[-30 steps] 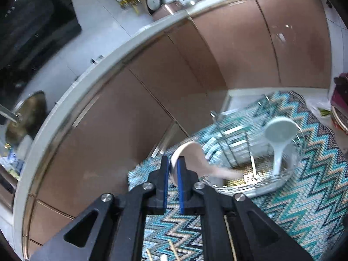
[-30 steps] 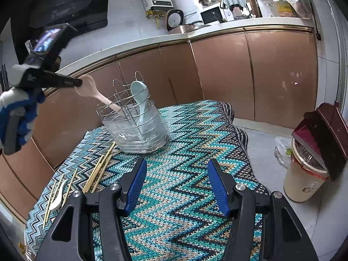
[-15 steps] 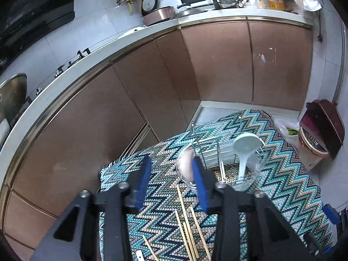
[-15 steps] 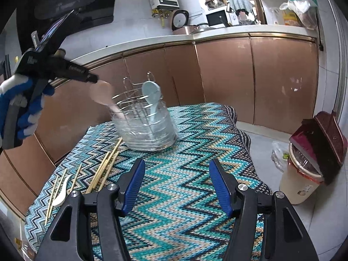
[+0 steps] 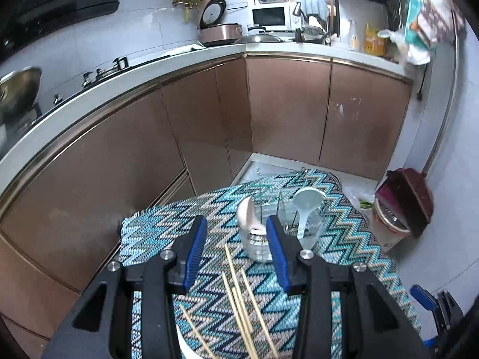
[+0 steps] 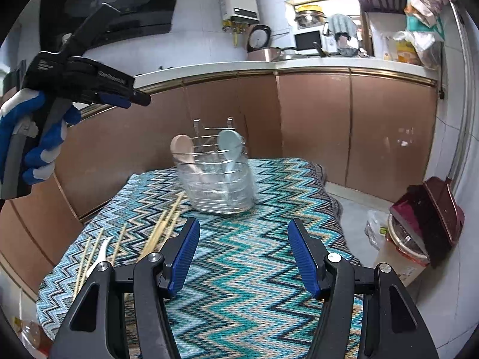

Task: Organize utensils
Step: 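Lower the pink-tinted spoon into the wire holder and open the left tool, then grasp a bamboo chopstick with the right tool while the left tool grasps another chopstick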

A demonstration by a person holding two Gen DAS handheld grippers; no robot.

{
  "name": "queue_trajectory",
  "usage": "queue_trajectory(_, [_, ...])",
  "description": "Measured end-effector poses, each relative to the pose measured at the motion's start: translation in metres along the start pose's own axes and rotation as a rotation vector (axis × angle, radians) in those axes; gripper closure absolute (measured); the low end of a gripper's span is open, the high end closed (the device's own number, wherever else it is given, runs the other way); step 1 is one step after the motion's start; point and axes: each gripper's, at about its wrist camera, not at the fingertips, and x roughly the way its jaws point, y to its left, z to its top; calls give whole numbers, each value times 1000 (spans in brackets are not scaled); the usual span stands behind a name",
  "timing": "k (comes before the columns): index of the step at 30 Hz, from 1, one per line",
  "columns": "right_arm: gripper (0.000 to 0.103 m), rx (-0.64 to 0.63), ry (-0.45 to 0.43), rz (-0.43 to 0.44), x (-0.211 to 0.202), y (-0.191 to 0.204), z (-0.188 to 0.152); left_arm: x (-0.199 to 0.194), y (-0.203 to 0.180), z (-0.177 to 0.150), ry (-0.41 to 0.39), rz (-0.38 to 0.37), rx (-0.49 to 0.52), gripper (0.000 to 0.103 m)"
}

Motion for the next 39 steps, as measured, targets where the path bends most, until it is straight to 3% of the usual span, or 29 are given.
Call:
queue_trajectory(5, [43,-4,33,83,5,19,7,-8,32,-29,72,-19,-41,64])
queue_trajectory(9, [55,7,109,135,27,33,12,13,56,-59,169,-73,-101,65])
queue_trajectory(20, [72,-26,326,154,106,62,2,128,68,-109,456,-206,-273,75])
queue_trajectory(26, [74,-46,401,153,143,64,-4,178,69,-108,530,-221,-320,81])
queue_trajectory(39, [83,-96,500,176,212,83,1,232,53,-109,620,-222,-300,90])
